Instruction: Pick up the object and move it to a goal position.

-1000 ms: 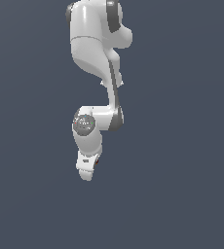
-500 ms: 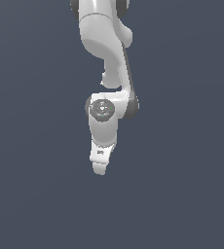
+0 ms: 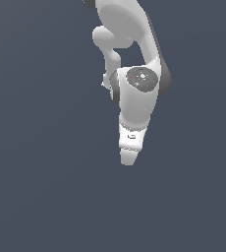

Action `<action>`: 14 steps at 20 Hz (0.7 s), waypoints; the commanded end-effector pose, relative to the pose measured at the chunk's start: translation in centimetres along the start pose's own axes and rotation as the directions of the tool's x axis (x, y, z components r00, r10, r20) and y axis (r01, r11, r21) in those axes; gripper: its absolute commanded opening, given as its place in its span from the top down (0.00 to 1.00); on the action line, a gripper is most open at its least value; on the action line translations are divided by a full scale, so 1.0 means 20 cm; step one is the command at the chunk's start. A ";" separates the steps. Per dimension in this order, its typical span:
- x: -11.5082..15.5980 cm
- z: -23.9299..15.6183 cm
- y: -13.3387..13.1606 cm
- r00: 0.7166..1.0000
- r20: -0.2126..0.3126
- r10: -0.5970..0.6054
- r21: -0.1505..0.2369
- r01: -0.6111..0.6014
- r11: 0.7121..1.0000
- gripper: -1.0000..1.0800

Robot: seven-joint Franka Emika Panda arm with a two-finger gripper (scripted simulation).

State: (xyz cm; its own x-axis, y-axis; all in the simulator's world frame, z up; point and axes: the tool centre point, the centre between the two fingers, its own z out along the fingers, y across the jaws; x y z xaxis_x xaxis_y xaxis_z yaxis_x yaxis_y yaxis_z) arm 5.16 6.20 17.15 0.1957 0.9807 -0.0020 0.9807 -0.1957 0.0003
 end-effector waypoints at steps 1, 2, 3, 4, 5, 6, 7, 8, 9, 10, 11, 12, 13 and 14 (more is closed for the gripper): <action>0.10 -0.11 -0.03 1.000 0.000 0.000 0.000 0.000 1.000 1.00; 0.14 -0.16 -0.04 1.000 0.000 0.001 0.000 -0.001 1.000 1.00; 0.19 -0.20 -0.05 1.000 0.000 0.001 0.000 -0.001 1.000 1.00; 0.22 -0.24 -0.06 1.000 -0.001 0.001 0.001 -0.001 1.000 1.00; 0.26 -0.28 -0.07 1.000 -0.001 0.001 0.001 -0.001 1.000 1.00; 0.29 -0.31 -0.08 1.000 -0.001 0.001 0.001 -0.001 1.000 1.00; 0.33 -0.35 -0.08 1.000 -0.001 0.001 0.001 -0.001 1.000 1.00; 0.35 -0.38 -0.09 1.000 -0.002 0.001 0.001 -0.001 1.000 1.00; 0.38 -0.40 -0.09 1.000 -0.002 0.001 0.001 -0.001 1.000 1.00; 0.40 -0.42 -0.10 1.000 -0.002 0.002 0.001 -0.002 1.000 1.00; 0.42 -0.44 -0.10 1.000 -0.002 0.002 0.001 -0.002 1.000 1.00; 0.43 -0.46 -0.10 1.000 -0.002 0.002 0.001 -0.002 1.000 1.00; 0.45 -0.48 -0.10 1.000 -0.002 0.002 0.001 -0.002 1.000 1.00; 0.46 -0.49 -0.11 1.000 -0.002 0.002 0.001 -0.002 1.000 1.00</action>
State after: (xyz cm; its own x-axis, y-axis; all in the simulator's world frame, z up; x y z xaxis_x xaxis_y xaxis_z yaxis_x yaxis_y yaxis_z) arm 4.86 15.25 26.44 0.1958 0.9806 0.0007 0.9806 -0.1958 0.0010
